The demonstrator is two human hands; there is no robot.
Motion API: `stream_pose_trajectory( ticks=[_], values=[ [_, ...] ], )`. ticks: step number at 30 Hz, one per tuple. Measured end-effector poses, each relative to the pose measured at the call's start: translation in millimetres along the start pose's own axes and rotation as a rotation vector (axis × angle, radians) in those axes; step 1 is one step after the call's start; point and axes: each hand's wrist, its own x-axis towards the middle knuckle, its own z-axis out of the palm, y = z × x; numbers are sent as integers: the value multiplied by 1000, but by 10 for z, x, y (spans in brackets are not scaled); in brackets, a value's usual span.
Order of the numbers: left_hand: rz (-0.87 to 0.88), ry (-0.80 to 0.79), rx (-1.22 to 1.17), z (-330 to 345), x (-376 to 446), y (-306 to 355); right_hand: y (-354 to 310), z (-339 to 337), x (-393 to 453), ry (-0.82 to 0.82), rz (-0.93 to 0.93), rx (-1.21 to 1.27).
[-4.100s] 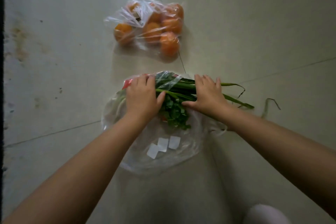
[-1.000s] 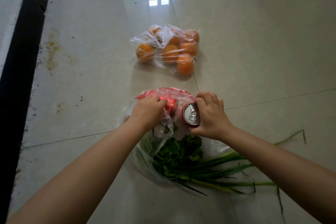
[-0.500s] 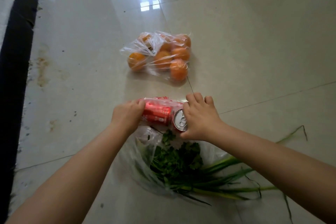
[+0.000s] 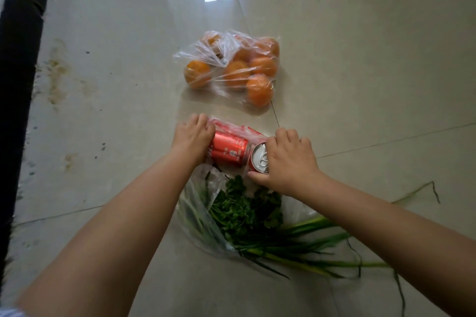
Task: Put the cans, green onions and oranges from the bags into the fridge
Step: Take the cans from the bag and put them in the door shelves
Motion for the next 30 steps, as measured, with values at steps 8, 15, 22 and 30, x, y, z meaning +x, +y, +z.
stream_pose_trajectory(
  ticks=[8,15,22,30],
  values=[
    [152,182,-163,32,-243,-87,128,37,-73,-13,-3,202],
    [375,470,-275,20,-363,175,277,95,-137,-7,16,386],
    [117,89,-362,-310,-316,337,326,67,-162,-16,-10,310],
    [3,90,-258,-604,-499,370,339,0,-258,5,-5,389]
  ],
)
